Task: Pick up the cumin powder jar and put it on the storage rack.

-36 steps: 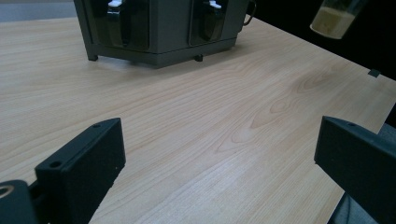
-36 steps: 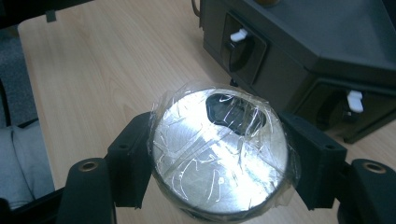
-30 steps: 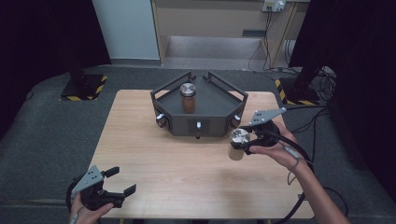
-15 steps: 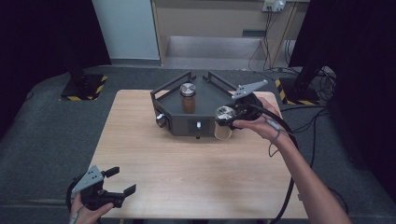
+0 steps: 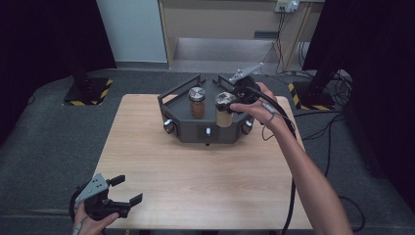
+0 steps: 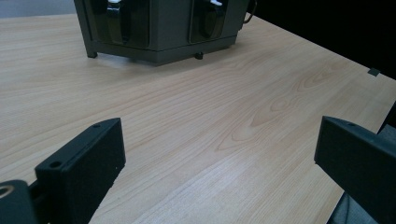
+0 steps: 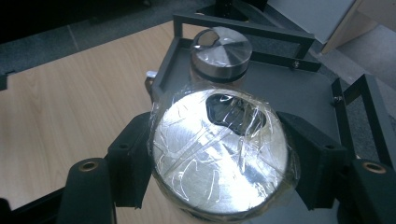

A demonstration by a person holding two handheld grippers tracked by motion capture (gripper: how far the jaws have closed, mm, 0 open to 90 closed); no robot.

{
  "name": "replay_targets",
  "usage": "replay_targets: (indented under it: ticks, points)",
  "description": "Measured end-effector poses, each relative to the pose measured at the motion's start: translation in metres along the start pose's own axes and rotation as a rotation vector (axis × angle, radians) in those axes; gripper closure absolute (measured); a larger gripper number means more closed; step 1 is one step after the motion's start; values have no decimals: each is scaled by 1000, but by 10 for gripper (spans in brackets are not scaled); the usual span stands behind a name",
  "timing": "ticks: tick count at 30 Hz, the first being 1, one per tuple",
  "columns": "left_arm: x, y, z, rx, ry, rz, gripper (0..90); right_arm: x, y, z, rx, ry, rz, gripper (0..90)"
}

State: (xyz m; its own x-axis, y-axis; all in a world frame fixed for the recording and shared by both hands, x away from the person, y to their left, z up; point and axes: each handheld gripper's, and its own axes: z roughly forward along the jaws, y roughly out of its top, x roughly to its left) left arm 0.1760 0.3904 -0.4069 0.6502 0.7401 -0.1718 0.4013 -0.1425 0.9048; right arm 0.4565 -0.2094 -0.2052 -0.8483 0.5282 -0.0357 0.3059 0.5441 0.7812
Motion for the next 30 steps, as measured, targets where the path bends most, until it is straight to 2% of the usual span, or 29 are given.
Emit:
replay_targets:
  ticks: [6, 15, 21, 30]
  points:
    - [0, 0, 0, 0, -3, 0, 11, -8, 4, 16, -6, -24, 29, 328]
    - [2, 0, 1, 5, -3, -4, 10, -20, 9, 41, 16, -75, 76, 327]
    - [2, 0, 1, 6, -3, -2, 11, -21, 11, 57, 31, -98, 71, 328]
    - [3, 0, 1, 9, -7, -3, 11, -25, 8, 65, 36, -88, 95, 327]
